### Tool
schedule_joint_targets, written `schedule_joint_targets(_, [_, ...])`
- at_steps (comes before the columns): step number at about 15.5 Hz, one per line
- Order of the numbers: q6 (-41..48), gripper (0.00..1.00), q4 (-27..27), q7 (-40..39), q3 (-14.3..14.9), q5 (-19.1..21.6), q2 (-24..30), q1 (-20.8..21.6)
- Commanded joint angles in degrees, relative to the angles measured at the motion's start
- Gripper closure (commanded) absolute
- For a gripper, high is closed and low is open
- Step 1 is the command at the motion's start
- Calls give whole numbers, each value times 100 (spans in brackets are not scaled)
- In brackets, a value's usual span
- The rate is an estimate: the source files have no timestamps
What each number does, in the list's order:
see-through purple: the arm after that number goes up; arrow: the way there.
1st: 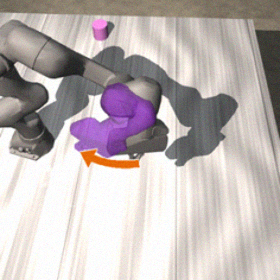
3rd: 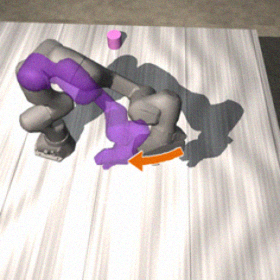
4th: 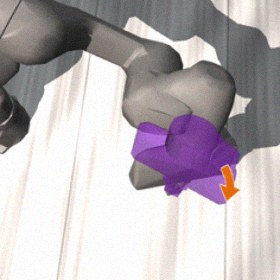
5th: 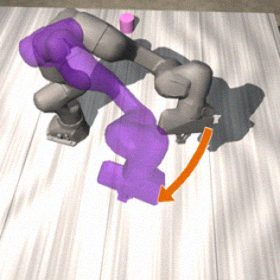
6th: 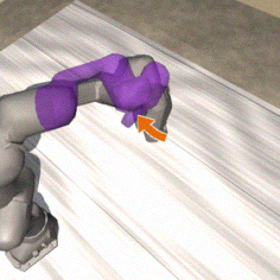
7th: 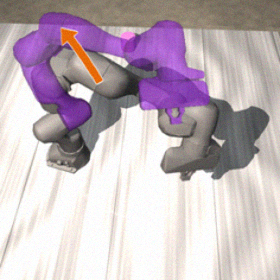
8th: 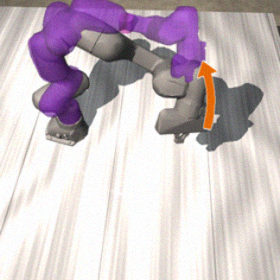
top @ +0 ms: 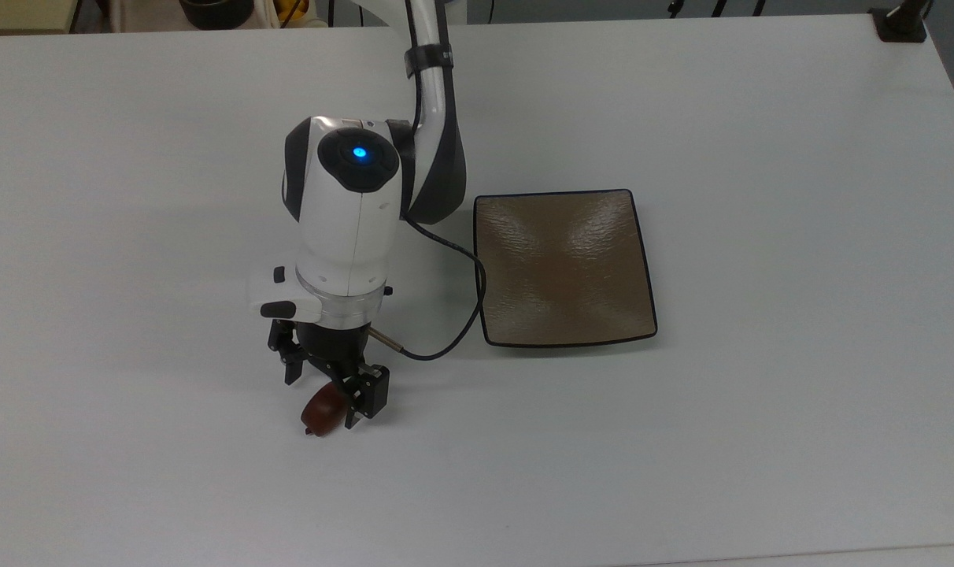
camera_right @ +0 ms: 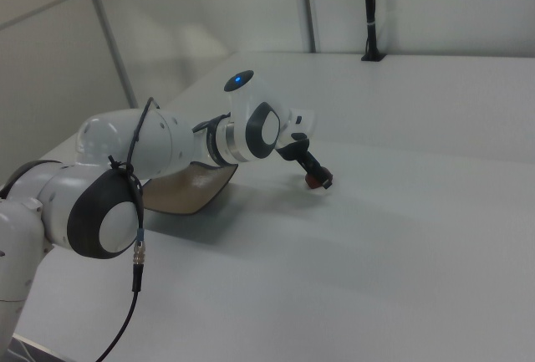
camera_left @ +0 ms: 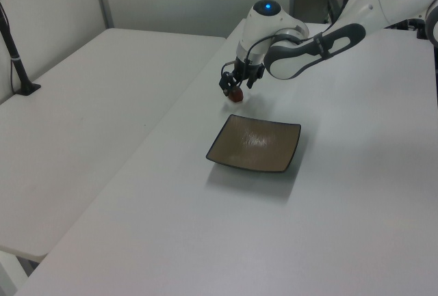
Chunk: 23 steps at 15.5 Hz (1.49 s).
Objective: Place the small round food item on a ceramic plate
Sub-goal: 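Close the gripper on the red food item and lift it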
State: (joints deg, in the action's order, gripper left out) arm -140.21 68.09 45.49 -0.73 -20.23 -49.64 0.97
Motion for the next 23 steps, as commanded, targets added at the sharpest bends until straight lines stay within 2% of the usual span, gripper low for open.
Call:
schedule_joint_targets(1, [-95, 66, -130, 127, -23, -306, -99, 0])
schedule_joint_targets(2, [-95, 74, -121, 118, -23, -315, -99, 0])
schedule_joint_targets(3, [-95, 76, -121, 109, -23, -315, -99, 0])
schedule_joint_targets(7, [-95, 76, -95, 66, -32, -306, -29, -18])
schedule_joint_targets(10, [-25, 76, 186, 48, -50, -219, 409, -9])
schedule_joint_targets(15, [2, 76, 889, 48, -462, -183, 1121, 18])
schedule_joint_targets(19, [2, 75, 1688, 48, -682, -183, 1780, 79])
schedule_joint_targets(23, [28, 75, 2154, 48, -963, -183, 2089, 211])
